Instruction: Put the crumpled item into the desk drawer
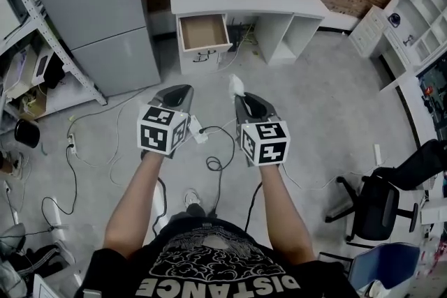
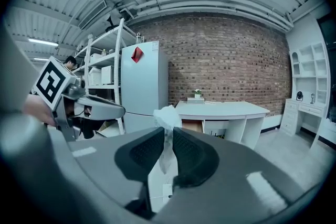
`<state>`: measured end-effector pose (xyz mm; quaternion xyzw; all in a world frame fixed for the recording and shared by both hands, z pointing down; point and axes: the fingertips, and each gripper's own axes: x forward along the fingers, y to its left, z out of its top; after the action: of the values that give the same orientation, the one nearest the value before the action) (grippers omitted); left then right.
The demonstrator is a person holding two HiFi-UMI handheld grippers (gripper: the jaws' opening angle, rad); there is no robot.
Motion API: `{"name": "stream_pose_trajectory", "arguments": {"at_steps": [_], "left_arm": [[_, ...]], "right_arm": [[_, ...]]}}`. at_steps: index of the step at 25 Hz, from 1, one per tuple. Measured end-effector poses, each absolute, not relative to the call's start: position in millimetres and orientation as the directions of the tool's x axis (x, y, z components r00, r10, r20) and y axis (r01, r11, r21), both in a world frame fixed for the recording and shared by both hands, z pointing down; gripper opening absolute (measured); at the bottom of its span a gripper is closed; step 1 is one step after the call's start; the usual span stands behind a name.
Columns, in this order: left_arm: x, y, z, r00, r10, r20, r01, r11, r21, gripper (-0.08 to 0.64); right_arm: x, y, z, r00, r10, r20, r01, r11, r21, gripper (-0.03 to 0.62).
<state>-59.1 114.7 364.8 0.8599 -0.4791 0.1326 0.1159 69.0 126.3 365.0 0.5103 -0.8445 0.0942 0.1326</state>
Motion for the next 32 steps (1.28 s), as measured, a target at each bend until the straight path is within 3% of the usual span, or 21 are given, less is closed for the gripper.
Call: {"name": "stream_pose_trajectory", "arguments": {"at_steps": [32], "left_arm": [[-104,57,372,0.558,-0.758,0.338,-0.819,-0.568,0.08,-0.002]], "right_arm": [[23,76,377,-0.386,-0.855,0.346,-0.915,0.404,-0.021,0.055]]}}
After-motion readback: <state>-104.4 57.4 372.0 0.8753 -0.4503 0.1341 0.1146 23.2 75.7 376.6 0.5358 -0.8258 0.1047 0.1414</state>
